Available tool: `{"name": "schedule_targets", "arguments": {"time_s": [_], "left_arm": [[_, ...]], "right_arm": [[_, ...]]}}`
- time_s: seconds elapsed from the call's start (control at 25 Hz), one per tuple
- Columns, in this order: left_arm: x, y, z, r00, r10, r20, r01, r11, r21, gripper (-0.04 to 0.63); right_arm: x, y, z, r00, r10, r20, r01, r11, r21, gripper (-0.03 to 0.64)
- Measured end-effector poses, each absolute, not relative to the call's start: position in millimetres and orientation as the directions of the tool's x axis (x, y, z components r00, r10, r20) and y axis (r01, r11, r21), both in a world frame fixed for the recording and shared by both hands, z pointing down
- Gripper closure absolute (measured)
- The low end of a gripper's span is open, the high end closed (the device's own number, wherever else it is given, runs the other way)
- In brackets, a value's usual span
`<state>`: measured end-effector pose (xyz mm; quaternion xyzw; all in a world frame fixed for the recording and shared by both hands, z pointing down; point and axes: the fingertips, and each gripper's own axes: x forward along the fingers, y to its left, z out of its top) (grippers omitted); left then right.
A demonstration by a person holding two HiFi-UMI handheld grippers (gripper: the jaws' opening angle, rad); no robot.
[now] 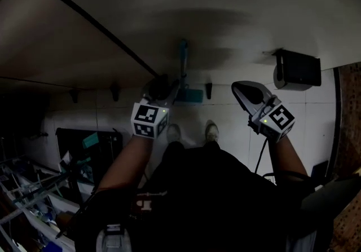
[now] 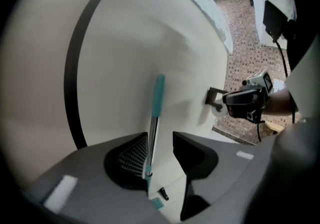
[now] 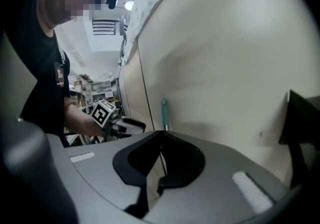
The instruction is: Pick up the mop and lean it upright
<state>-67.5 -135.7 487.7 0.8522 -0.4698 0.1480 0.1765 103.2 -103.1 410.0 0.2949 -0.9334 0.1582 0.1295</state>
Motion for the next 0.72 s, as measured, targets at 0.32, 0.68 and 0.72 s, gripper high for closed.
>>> {"name": "schedule_targets", "arguments": {"time_s": [0.32,0.68,0.72], "left_arm": [[-81.3,-147.2,364.3,0.604,-0.766,0.218,-0.796,-0.565,0.218,0.476],[-106.8,-137.8,286.5,0.583,-0.8,0.143,-0.808,-0.552,0.204,0.593],[-108.2,-137.4,281.2,0.583,-0.801,0.136,-0.808,-0.554,0.202,0.594]], "right_arm": [[108.6,-126.6,338.9,-0.787,-0.553,0.274,-0.605,0.779,-0.165,0.603],[119.4,-135.4,255.4,-0.778,-0.596,0.199,-0.627,0.76,-0.174,0.603],[119.9,-135.6,251.3,-0.776,-0.6,0.195,-0.63,0.756,-0.177,0.603]]}}
